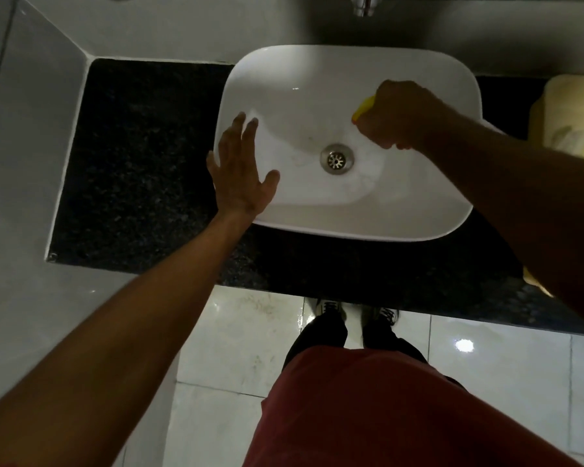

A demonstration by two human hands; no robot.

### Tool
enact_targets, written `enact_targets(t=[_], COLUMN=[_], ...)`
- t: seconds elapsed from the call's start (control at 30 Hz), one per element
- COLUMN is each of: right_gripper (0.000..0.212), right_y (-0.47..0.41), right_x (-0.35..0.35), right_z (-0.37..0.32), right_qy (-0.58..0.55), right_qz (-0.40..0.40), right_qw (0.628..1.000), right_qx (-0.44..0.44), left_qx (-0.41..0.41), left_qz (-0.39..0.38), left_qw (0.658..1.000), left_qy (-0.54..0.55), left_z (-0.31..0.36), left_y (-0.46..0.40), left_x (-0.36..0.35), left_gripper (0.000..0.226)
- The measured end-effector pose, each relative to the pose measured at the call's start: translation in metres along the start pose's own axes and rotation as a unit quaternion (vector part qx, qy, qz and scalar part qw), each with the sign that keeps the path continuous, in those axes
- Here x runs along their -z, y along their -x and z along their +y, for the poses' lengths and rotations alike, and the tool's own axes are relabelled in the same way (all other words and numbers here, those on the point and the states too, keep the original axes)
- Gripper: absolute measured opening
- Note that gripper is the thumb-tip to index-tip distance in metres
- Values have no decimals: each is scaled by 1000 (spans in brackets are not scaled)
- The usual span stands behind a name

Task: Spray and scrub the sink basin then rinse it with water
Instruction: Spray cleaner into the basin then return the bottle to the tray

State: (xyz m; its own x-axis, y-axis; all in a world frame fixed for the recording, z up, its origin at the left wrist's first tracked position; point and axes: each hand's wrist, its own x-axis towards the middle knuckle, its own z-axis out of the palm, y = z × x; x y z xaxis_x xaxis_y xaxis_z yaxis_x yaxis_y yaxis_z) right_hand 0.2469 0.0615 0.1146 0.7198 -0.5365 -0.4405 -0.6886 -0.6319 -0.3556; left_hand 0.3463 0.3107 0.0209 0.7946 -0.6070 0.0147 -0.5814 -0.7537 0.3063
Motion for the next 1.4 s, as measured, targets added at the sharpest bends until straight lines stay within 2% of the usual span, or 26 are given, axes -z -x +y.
enact_targets(t=[0.07, 0.13, 0.2, 0.23, 0.27, 0.37, 0.47, 0.63, 0.7, 0.77, 0.83, 0.87, 0.9, 0.97, 1.0, 1.07, 1.13, 1.23, 1.27, 1.33, 1.4], right_gripper=[21, 16, 51, 56, 53, 22, 15, 19, 22, 37, 49, 51, 50, 36, 35, 53, 70, 81, 79, 61, 47], right_y=[7, 15, 19, 19, 19, 14, 0, -9, -8, 2, 17, 27, 41, 81, 102, 141, 170, 199, 205, 214, 215], right_x=[-4, -8, -12, -16, -21, -33, -33, 2, 10, 16, 24, 29, 36, 50, 56, 64, 66, 68, 67, 64, 58], right_z=[-4, -12, -21, -25, -30, -42, -38, -7, 7, 20, 42, 58, 74, 111, 131, 180, 234, 313, 335, 370, 398], right_qy=[-15, -29, -57, -67, -66, -63, -81, -51, -16, 38, 37, 2, -101, -341, -406, -479, -525, -553, -550, -518, -497], right_qz=[-24, -83, -103, -99, -95, -79, -31, 25, -8, -78, -87, -63, -36, 25, 69, 145, 202, 267, 291, 327, 357], right_qw=[1000, 996, 993, 993, 993, 994, 995, 998, 999, 995, 995, 998, 994, 939, 911, 865, 827, 788, 781, 785, 784], right_qx=[8, 2, 14, 17, 23, 36, 42, 7, 26, 49, 26, 22, 11, 19, 33, 31, 9, -37, -57, -89, -102], left_qx=[4, 1, -4, -5, -4, 3, 8, 10, -1, -6, -6, -15, -32, -53, -57, -86, -147, -223, -245, -275, -245], left_qz=[-2, 3, 8, 9, 9, 0, -8, 15, 29, 37, 43, 48, 55, 81, 98, 131, 140, 95, 72, 12, -53], left_qw=[1000, 1000, 1000, 1000, 1000, 1000, 1000, 999, 999, 999, 999, 999, 998, 995, 993, 985, 970, 953, 949, 946, 955], left_qy=[2, 1, 0, 0, 0, -3, 2, 27, 31, 22, 10, 0, -11, -4, 18, 75, 134, 181, 183, 173, 156], left_z=[1, 0, 0, 0, 1, 2, 4, 4, 4, 8, 11, 14, 20, 45, 65, 122, 191, 292, 321, 369, 399], left_y=[-1, -1, 1, 1, 2, 3, 2, 2, 3, 6, 8, 10, 10, 13, 14, 23, 41, 79, 92, 112, 123], left_x=[1, 2, 2, 2, 2, 3, 5, 8, 8, 10, 14, 16, 17, 15, 11, -3, -23, -54, -64, -86, -111], left_gripper=[93, 93, 93, 93, 93, 94, 95, 96, 96, 94, 90, 88, 84, 77, 75, 69, 64, 62, 62, 62, 66])
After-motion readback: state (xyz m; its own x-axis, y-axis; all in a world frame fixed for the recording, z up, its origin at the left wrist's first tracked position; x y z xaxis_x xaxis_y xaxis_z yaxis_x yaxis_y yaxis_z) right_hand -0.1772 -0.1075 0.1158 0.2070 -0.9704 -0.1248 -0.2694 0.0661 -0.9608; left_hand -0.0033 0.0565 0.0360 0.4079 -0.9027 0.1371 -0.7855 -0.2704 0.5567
